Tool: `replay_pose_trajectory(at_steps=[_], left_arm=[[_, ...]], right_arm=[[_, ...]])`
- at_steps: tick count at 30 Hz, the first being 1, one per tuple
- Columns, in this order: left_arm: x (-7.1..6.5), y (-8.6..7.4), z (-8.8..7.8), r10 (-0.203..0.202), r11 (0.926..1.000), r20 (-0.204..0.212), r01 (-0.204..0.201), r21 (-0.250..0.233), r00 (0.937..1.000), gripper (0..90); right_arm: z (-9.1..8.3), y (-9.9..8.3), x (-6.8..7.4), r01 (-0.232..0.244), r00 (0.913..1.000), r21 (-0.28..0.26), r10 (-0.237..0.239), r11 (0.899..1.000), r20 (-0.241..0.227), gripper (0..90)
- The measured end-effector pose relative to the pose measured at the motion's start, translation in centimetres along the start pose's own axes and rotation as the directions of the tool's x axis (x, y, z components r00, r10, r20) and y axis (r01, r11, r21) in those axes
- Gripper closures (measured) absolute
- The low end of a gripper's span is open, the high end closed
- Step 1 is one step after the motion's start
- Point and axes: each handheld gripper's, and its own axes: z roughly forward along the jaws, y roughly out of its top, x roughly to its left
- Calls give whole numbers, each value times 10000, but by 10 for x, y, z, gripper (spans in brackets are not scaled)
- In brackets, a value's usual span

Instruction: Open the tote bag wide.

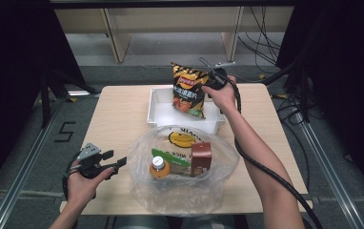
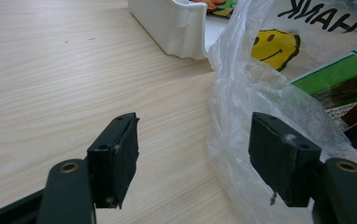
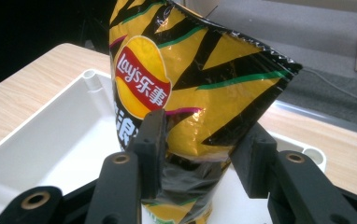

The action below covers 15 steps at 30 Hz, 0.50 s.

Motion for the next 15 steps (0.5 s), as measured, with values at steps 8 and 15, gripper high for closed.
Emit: replay_pose_trajectory(at_steps=[8,15], left_arm=[[-1,0,0,13,10000,9,-13,-2,10000,328],[-1,0,1,4,10000,28,-4,21,10000,328]], right_arm=[[-1,3,-2,309,9994,-175,-307,9994,127,659],[-1,4,-3,322,9991,-348,-312,9989,292,677]])
